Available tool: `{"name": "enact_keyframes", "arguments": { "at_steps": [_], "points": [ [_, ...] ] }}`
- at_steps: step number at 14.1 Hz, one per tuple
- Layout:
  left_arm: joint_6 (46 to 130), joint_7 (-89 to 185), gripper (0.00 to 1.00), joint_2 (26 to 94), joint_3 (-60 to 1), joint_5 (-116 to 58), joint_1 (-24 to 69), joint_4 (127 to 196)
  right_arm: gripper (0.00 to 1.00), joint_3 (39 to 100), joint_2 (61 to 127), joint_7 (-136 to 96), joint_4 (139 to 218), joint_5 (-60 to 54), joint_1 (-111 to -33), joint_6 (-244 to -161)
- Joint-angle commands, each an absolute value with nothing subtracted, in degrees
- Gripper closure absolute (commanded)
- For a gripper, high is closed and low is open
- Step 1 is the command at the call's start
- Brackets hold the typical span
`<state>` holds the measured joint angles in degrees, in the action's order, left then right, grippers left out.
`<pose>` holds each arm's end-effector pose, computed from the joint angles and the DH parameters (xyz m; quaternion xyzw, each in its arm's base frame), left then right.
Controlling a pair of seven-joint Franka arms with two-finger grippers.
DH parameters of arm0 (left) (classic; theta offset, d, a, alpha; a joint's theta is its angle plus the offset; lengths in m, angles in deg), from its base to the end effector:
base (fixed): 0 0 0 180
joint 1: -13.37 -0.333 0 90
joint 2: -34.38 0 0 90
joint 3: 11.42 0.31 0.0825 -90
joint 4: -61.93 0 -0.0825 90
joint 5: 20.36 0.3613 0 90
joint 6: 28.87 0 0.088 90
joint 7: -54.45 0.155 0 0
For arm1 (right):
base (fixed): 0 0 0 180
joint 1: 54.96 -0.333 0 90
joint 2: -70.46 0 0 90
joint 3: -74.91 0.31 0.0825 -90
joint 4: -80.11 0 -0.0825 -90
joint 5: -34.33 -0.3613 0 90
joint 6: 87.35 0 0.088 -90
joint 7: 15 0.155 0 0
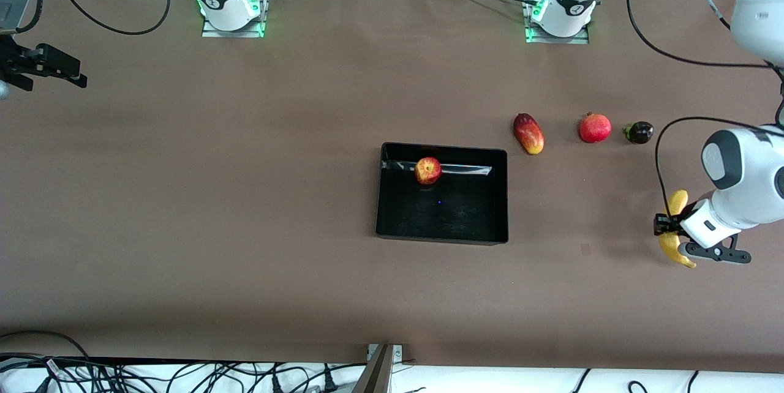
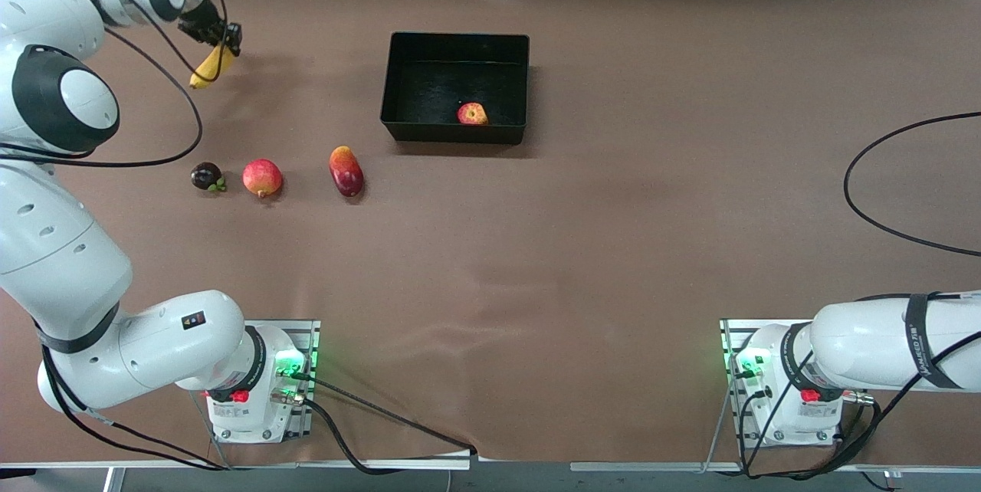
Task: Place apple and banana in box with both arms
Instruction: 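Lift and carry the banana over the black box with the left gripper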
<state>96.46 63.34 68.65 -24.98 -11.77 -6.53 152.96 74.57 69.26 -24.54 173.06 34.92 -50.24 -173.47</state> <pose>0.6671 0.1022 0.2550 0.9989 -0.0446 0.0102 0.0032 0.5099 -0.0468 0.5532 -0.9980 -0.0389 0.0494 0.0012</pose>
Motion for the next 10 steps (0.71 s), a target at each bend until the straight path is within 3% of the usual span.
{"name": "enact_keyframes", "arguments": {
  "at_steps": [1,10],
  "points": [
    [90.2,51.2,1.0,60.3,-27.7,-15.7,-1.5,157.2,0.0,74.6,69.2,-24.8,172.5,34.5,-50.1,-172.6],
    [91.8,15.9,1.0,62.9,-27.8,-15.5,21.6,157.1,0.0,74.5,69.2,-24.8,172.5,34.5,-50.1,-172.6]
  ]
}}
